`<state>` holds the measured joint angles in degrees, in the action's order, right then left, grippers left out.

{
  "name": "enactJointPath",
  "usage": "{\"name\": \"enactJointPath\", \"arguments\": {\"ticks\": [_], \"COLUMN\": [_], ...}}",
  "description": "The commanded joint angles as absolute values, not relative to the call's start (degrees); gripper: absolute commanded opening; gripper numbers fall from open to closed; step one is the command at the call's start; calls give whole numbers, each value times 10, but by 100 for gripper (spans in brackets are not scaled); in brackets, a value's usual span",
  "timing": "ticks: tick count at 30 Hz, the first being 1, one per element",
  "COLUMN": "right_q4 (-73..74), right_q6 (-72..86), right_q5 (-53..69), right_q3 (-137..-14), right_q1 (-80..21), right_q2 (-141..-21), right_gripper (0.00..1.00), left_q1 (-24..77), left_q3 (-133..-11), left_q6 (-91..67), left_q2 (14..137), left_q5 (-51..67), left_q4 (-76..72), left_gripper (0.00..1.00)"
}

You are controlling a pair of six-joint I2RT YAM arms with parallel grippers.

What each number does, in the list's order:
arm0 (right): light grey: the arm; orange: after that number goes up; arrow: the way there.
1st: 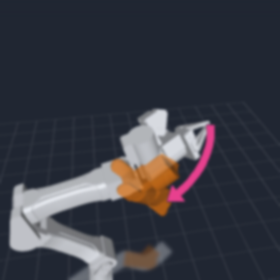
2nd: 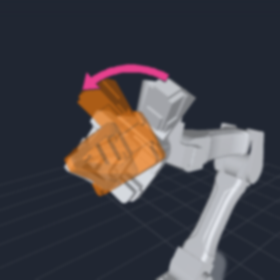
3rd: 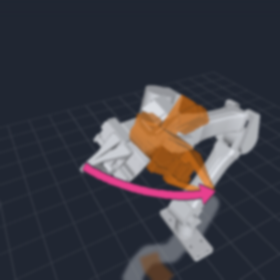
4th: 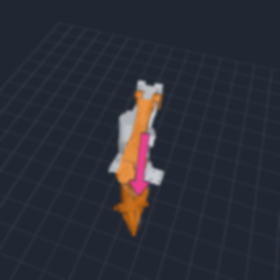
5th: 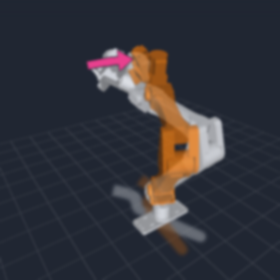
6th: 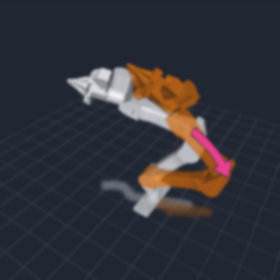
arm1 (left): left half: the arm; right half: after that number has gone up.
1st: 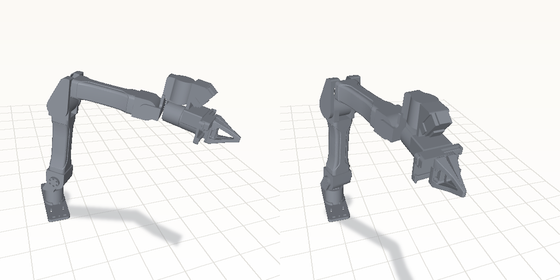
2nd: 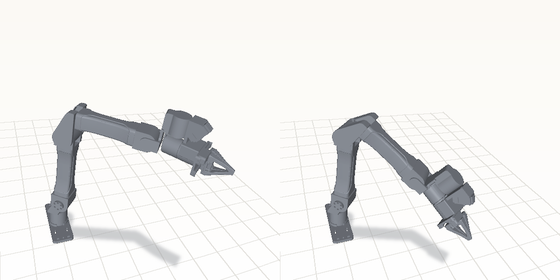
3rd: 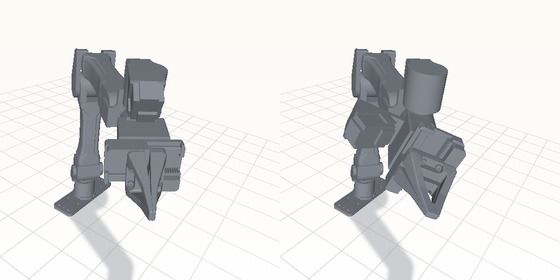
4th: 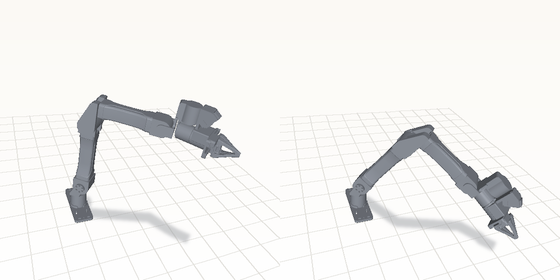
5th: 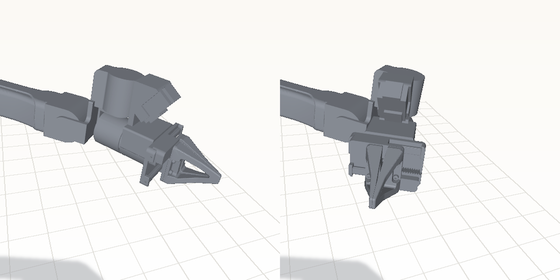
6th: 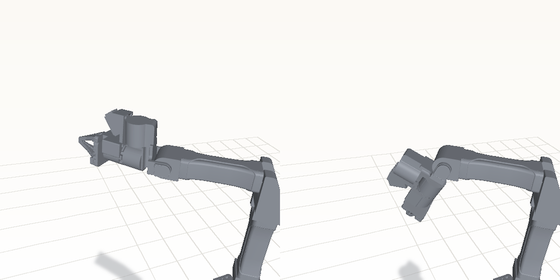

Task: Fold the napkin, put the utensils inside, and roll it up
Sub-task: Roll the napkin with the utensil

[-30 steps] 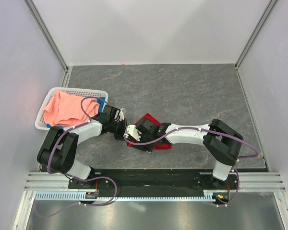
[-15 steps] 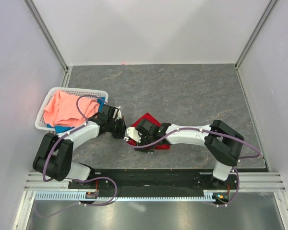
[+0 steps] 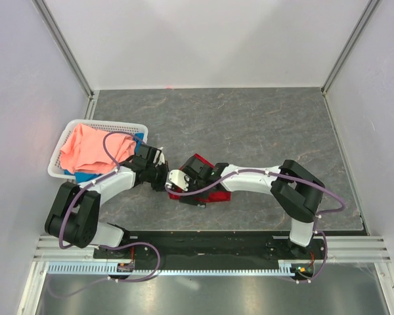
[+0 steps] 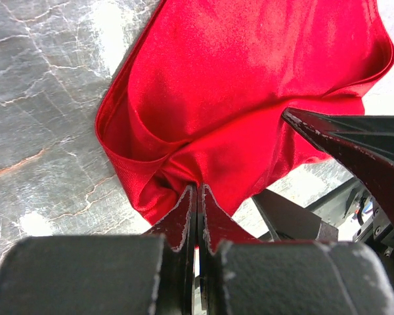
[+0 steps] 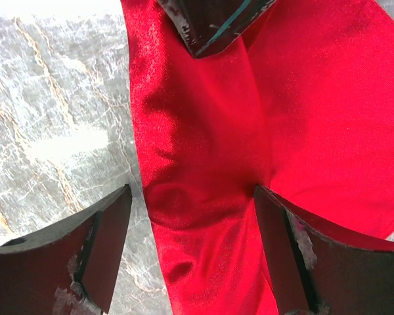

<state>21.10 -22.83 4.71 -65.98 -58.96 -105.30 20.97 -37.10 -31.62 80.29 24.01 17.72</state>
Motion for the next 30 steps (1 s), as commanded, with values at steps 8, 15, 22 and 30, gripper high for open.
{"name": "enactJointPath", "arguments": {"ticks": [8,15,22,30], "right_q4": [195,210,213,214], "right_q6": [-259,-248,-249,-248], "right_q5": [73,41,31,75], "right_q3": [-700,-716,-723,-715], "right_q1": [-581,-581,-581,-581], "right_q2": [-1085,-1065,-1079,-1100], "right_gripper": [84,85,98,93], "left_q1": [206,202,199,195], "left_q3": [-367,-365,-368,-366], "left_q6": [-303,-301,-301,-301], "left_q2": [808,811,814,812], "left_q5": [239,243,248,249], "left_q4": [175,176,176,176], "left_gripper": [2,2,2,2]}}
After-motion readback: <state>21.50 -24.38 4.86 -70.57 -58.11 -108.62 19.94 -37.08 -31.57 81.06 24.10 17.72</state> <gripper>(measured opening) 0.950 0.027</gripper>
